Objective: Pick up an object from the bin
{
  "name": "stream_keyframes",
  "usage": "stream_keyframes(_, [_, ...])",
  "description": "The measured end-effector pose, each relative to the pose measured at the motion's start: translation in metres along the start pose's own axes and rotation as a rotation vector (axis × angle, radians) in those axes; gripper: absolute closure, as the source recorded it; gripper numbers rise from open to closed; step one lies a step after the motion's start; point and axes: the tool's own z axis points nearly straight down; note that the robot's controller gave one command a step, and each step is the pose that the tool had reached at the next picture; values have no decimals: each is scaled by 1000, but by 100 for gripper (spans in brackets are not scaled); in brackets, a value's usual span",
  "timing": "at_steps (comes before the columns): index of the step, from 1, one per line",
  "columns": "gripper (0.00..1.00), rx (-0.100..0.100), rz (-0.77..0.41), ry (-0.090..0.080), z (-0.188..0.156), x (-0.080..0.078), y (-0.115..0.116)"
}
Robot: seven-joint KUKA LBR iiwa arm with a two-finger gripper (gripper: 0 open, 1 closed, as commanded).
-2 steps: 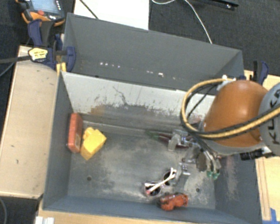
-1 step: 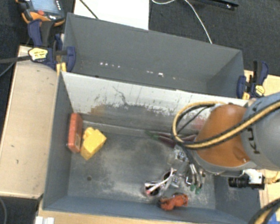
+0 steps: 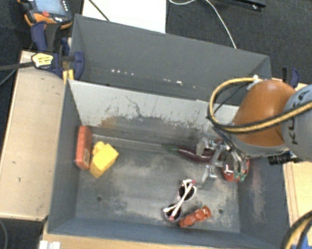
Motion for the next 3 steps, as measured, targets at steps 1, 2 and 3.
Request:
stream_keyframes(1, [100,0,341,3,24,26,15])
stream_keyframes(2, [100,0,339,3,24,26,15])
stream_keyframes(3, [100,1,343,5,-70,35,16])
